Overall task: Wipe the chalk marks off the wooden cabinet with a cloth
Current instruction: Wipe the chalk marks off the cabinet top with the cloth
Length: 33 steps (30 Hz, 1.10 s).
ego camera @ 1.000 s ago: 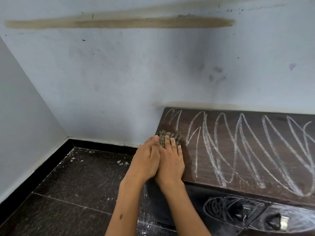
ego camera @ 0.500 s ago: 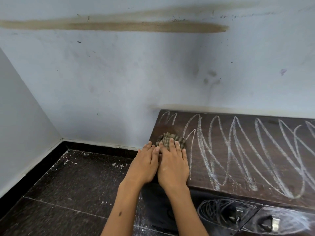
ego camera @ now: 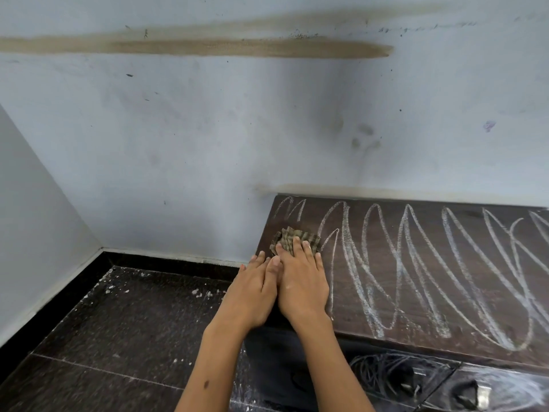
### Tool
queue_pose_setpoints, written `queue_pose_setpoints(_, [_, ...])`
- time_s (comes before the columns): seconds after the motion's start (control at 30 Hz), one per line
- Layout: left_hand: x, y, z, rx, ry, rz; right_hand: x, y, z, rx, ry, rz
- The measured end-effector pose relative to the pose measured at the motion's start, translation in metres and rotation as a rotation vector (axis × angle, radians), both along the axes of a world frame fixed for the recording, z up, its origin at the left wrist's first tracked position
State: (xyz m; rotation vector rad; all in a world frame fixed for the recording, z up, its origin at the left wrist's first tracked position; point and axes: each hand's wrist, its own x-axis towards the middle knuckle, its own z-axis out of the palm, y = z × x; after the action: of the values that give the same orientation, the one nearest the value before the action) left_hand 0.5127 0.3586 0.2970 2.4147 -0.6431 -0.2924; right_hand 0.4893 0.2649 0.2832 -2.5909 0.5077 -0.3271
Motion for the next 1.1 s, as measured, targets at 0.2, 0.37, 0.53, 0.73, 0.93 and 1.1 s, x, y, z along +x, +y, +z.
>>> queue_pose_setpoints(0.2, [0.003,0.001,-0.003,0.095,-0.098,-0.027,0.047,-0.024,0.007,-0.003,0.049,0.014])
queue_pose_setpoints(0.37, [-0.001,0.002,-0.008,0.268,-0.176,-0.078,0.060,-0.030,0.012,0.011,0.069,0.006])
queue_pose_setpoints(0.53, [0.000,0.000,-0.009,0.428,-0.198,-0.124,0.015,-0.004,0.002,0.019,-0.015,-0.013])
queue_pose_setpoints(0.73, [-0.002,-0.002,-0.006,0.386,-0.167,-0.102,0.055,-0.013,0.007,0.008,0.030,-0.027])
queue_pose_setpoints(0.93, [-0.003,-0.006,-0.006,0.389,-0.165,-0.074,0.079,-0.028,0.013,-0.010,0.084,0.002])
queue_pose_setpoints(1.1, [0.002,-0.008,-0.006,0.434,-0.176,-0.114,0.060,-0.017,0.003,-0.023,0.065,-0.016])
